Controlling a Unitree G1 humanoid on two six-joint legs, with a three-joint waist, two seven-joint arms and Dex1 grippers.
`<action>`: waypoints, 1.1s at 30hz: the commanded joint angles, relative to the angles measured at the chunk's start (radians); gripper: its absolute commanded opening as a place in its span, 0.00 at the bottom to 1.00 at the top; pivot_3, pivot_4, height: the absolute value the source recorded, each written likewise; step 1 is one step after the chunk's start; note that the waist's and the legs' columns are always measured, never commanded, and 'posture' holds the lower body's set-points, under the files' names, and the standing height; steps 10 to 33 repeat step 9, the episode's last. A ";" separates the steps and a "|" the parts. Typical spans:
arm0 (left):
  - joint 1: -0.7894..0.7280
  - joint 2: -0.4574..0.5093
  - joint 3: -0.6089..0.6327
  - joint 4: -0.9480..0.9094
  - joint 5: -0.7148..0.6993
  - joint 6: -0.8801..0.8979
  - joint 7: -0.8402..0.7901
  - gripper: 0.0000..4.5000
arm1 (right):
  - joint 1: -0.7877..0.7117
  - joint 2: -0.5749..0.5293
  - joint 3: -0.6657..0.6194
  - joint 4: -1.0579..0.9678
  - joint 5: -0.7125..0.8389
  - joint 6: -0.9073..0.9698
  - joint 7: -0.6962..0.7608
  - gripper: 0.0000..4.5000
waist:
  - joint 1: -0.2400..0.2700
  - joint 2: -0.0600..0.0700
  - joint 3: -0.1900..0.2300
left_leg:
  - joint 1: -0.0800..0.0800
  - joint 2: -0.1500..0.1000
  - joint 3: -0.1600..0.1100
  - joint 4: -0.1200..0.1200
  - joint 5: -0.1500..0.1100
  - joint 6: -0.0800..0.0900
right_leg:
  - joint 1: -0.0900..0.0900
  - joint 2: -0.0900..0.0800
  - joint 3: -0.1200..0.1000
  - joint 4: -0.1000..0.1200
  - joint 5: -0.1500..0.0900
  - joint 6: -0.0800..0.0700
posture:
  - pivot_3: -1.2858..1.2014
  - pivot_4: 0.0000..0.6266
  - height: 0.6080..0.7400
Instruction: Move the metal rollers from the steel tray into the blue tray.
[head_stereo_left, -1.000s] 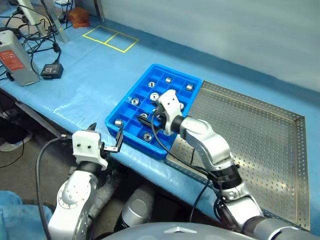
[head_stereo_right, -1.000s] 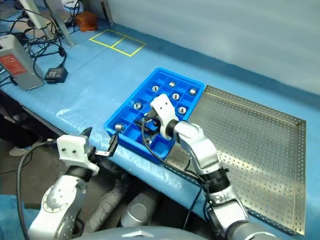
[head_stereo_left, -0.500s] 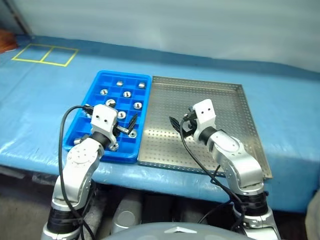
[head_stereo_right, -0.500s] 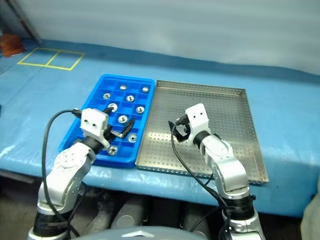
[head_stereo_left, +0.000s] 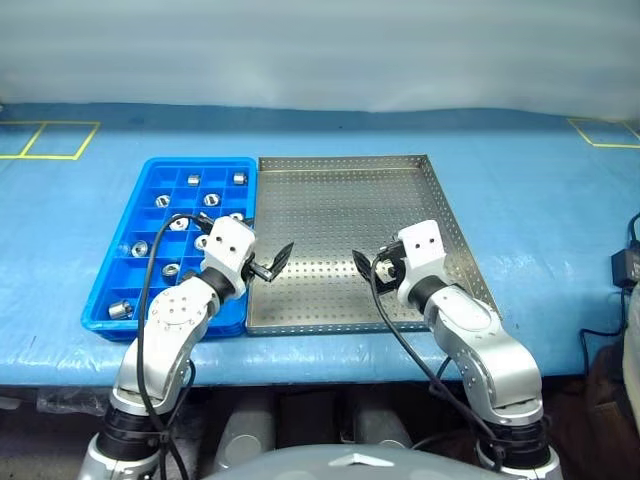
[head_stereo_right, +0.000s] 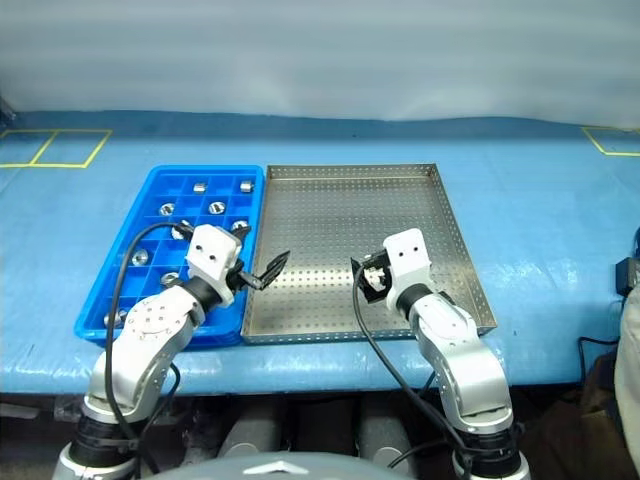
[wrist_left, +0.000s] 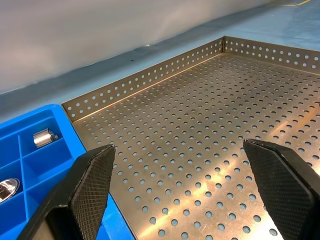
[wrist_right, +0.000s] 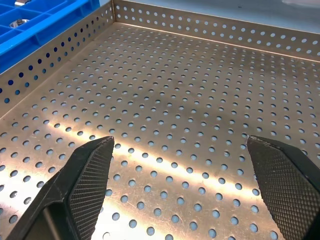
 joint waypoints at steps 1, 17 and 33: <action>-0.002 -0.010 0.002 -0.004 0.003 -0.005 0.007 1.00 | -0.003 0.001 -0.002 -0.039 0.008 0.000 -0.006 0.99 | 0.000 0.000 0.000 | 0.000 0.000 0.001 0.000 0.000 0.000 | 0.000 -0.001 0.001 0.000 0.000 0.000 | 0.55 0.24 1.00; -0.005 -0.042 -0.013 0.004 0.011 -0.008 0.023 1.00 | -0.001 -0.003 -0.003 -0.034 0.005 0.003 -0.012 0.99 | 0.004 -0.001 0.001 | 0.000 -0.001 0.004 0.000 -0.001 0.001 | -0.001 -0.002 0.005 -0.002 0.000 0.004 | 0.55 0.24 1.00; -0.005 -0.042 -0.013 0.004 0.011 -0.008 0.023 1.00 | -0.001 -0.003 -0.003 -0.034 0.005 0.003 -0.012 0.99 | 0.004 -0.001 0.001 | 0.000 -0.001 0.004 0.000 -0.001 0.001 | -0.001 -0.002 0.005 -0.002 0.000 0.004 | 0.55 0.24 1.00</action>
